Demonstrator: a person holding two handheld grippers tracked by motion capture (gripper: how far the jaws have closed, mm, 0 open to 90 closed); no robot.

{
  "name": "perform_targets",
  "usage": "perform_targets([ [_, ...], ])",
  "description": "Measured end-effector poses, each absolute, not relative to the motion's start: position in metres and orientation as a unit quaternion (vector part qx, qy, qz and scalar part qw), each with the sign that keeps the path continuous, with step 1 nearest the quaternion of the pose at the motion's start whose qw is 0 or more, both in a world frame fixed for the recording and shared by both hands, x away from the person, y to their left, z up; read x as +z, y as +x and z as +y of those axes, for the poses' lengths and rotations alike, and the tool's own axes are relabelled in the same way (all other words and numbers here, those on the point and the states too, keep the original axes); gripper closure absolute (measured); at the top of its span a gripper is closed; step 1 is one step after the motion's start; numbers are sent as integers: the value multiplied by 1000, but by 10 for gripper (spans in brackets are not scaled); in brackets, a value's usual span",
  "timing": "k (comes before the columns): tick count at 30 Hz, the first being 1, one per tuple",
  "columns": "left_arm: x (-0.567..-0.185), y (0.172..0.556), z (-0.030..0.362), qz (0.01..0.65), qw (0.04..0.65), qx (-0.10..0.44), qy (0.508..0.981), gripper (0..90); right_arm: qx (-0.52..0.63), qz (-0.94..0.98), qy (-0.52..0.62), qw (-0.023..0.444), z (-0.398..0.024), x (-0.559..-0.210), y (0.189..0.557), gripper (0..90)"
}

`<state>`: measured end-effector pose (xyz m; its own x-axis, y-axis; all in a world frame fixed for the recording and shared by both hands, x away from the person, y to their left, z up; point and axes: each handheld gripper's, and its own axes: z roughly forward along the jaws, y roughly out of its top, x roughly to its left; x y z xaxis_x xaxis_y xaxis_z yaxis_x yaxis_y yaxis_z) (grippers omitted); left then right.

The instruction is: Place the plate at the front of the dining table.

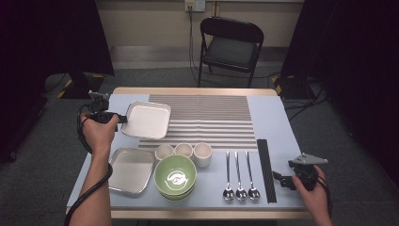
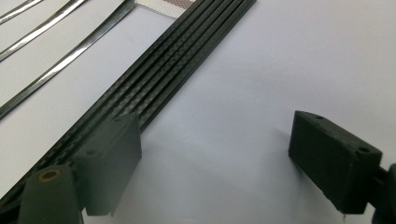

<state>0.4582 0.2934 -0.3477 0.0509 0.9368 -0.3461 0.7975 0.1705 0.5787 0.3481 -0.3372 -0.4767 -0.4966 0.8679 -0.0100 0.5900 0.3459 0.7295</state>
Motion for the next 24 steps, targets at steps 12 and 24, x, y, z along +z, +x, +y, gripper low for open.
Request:
perform_targets([
  [12, -342, 463, 286, 681, 348, 103, 636, 888, 341, 795, 459, 203, -337, -477, 348, 163],
  [24, -347, 471, 276, 681, 346, 102, 637, 888, 341, 795, 459, 203, -337, -477, 348, 163],
])
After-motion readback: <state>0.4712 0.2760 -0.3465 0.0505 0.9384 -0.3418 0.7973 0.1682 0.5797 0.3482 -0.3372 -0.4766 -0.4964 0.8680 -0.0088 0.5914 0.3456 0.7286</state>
